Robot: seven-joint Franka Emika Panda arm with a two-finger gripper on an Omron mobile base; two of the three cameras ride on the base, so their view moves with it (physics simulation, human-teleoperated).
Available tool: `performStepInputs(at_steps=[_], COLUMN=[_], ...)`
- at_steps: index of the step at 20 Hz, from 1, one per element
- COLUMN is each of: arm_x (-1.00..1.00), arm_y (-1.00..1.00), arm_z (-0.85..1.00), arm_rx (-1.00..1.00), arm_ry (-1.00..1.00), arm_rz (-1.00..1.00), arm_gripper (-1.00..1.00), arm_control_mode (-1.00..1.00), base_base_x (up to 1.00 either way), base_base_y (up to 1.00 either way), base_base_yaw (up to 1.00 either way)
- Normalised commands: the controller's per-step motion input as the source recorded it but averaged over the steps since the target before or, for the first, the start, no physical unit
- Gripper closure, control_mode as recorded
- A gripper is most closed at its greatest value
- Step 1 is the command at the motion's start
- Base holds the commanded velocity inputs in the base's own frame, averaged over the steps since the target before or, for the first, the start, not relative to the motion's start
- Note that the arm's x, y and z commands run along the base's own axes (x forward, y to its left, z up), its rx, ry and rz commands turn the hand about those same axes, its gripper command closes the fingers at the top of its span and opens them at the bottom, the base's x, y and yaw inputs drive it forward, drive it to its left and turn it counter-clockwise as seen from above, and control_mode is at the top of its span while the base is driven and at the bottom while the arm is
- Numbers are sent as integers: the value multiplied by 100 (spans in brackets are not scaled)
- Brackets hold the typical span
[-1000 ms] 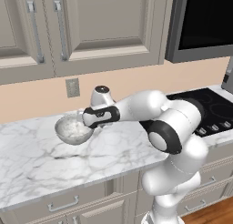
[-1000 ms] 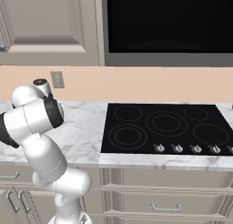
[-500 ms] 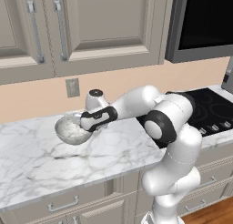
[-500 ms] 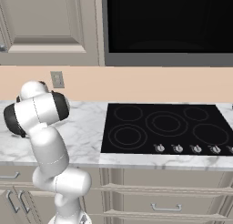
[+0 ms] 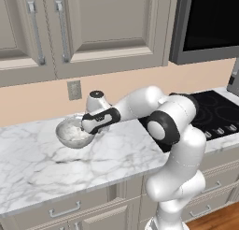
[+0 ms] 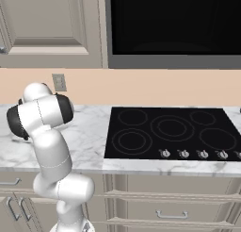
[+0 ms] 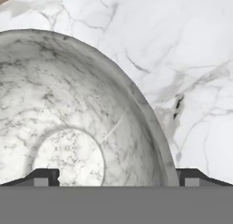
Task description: Pick the cup and bowl from the counter and place them on the counter next to the sink.
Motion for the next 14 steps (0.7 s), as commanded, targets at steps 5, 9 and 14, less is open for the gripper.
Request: performStepInputs(at_steps=[5, 9, 14], arm_x=[0, 0, 0], arm_y=[0, 0, 0], arm_z=[0, 0, 0], arm_rx=[0, 0, 0], arm_ry=[0, 0, 0], arm_rz=[0, 0, 0], arm_gripper=[100, 100, 100], arm_control_mode=[-100, -100, -100], base_base_x=[0, 0, 0], base_base_y=[0, 0, 0], base_base_yaw=[0, 0, 0])
